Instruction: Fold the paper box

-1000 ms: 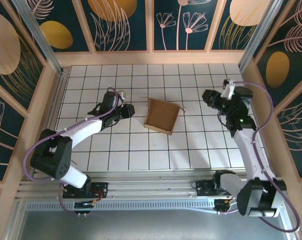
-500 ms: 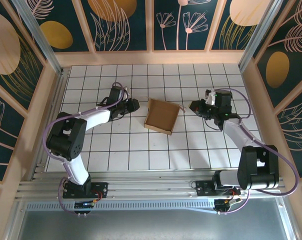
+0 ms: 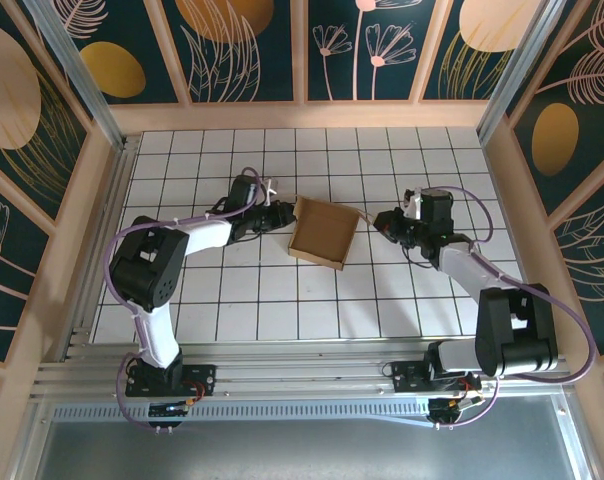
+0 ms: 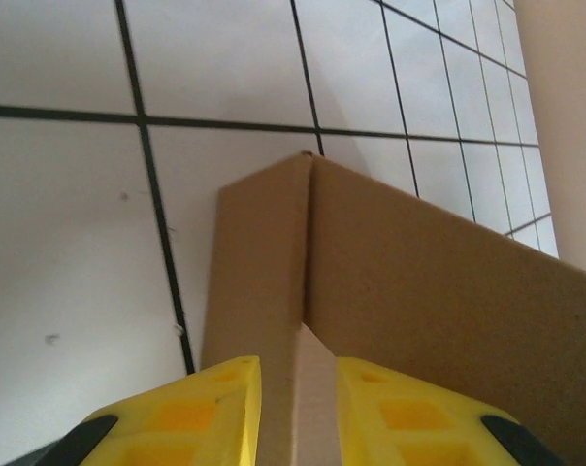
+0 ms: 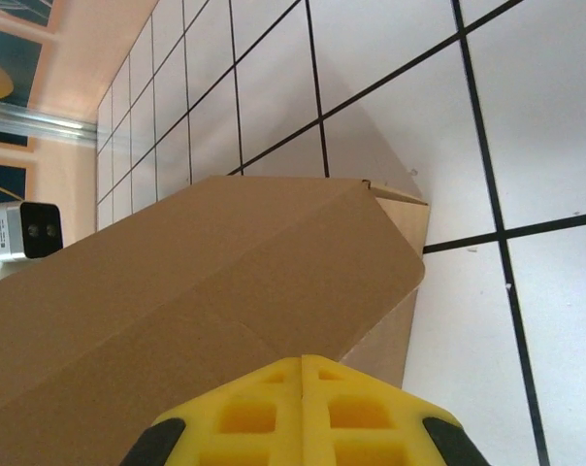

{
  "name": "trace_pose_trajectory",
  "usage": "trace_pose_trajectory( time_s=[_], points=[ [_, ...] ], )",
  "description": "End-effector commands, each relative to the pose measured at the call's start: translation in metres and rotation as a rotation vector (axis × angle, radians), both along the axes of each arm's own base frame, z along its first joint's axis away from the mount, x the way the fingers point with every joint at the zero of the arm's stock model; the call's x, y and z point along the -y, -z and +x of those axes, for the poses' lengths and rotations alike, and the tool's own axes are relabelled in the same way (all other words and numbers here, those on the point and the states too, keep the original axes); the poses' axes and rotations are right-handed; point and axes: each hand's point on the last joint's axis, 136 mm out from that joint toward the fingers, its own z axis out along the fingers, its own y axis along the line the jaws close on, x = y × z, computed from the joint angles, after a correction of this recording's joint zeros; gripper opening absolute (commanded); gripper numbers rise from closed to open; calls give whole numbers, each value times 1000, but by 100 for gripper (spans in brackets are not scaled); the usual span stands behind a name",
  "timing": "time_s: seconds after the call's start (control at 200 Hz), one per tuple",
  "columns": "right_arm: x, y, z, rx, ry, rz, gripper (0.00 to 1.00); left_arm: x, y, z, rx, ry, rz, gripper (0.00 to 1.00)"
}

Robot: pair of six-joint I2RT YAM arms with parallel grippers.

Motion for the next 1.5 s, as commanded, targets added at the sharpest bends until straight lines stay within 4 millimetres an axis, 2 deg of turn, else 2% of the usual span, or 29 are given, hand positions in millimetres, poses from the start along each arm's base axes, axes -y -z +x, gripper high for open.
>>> trace_pose_trajectory(
  time_s=[0.0, 0.195, 0.496, 0.821, 1.106, 1.196, 1.386, 1.497],
  points=[
    [-14, 0, 1, 16, -24, 21, 5, 13, -12, 2, 25, 33, -55, 26],
    [-17, 5, 2, 4, -14, 51, 4, 18, -16, -2, 26, 42, -74, 26],
    [-23, 10, 3, 6, -22, 55, 5, 15, -4, -4, 13, 39, -45, 25],
    [-50, 3, 4, 12, -35, 141, 6, 15, 0, -4, 12, 42, -32, 25],
    [-46, 23, 8, -4, -4, 99, 11, 13, -1, -4, 22, 47, -19, 24],
    [-42, 23, 10, 15, 9, 70, 11, 5, -3, -2, 44, 17, 23, 25],
    [-34, 24, 13, 46, 17, 7, 11, -24, -18, 4, 142, -74, 168, 35],
    [-33, 21, 15, 62, 27, -4, 12, -40, -26, 6, 172, -127, 243, 35]
  ],
)
